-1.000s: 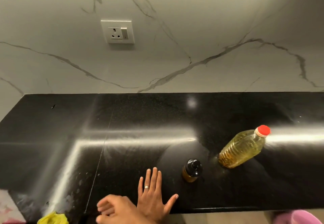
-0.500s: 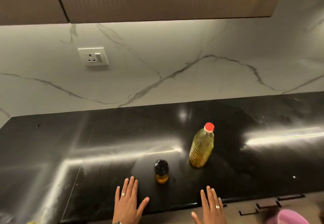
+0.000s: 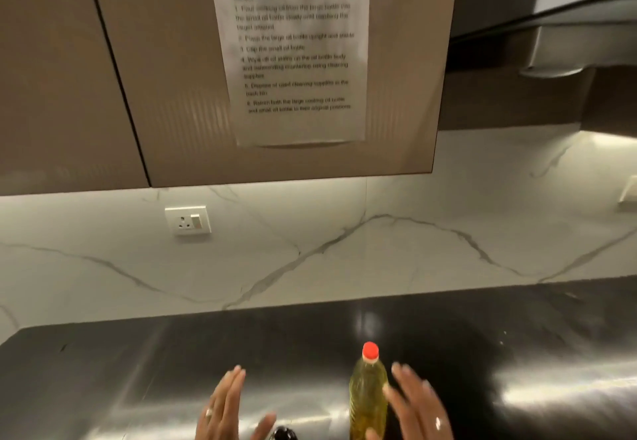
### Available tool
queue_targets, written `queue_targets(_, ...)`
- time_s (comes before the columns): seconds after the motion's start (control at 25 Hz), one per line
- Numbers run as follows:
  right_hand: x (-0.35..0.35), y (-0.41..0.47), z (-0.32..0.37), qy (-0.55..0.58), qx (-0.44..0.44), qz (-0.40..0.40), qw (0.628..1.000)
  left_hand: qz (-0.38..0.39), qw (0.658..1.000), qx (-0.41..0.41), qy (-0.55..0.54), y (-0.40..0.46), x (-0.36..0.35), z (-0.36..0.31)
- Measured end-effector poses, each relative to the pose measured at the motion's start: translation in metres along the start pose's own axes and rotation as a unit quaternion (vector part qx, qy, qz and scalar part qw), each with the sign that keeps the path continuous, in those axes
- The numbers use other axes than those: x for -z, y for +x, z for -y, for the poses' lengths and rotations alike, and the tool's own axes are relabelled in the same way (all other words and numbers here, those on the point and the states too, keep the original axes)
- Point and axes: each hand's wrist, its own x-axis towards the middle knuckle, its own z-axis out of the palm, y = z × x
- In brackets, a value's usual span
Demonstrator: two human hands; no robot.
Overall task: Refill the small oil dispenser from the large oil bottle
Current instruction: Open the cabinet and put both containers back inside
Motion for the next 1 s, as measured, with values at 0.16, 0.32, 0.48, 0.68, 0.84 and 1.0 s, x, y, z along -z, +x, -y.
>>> queue_targets(0.16, -0.004, 0.123, -0.061, 0.003, 0.038, 0.137, 0.99, 0.048, 0.997, 0.044, -0.051, 0.112, 0.025, -0.051)
queue_targets(0.32, -0.03, 0.258, -0.064, 0.076, -0.12, 0.108, 0.984, -0.004, 0.952, 0.169, -0.257, 0.215, 0.036, -0.104)
queue_targets(0.48, -0.046, 0.314, -0.069, 0.257, -0.297, 0.111, 0.913, -0.031, 0.738, 0.307, -0.6, 0.289, 0.049, -0.136)
queue_targets(0.68, -0.066, 0.319, -0.074, 0.395, -0.371, 0.061, 0.838, -0.042, 0.562, 0.296, -0.771, 0.326, 0.069, -0.15)
queue_targets(0.84, -0.057, 0.318, -0.063, 0.447, -0.394, 0.039, 0.802, -0.048, 0.542, 0.308, -0.78, 0.326, 0.074, -0.155)
queue_targets(1.0, -0.027, 0.303, -0.039, 0.413, -0.378, 0.025, 0.828, -0.047, 0.538, 0.302, -0.786, 0.315, 0.082, -0.164)
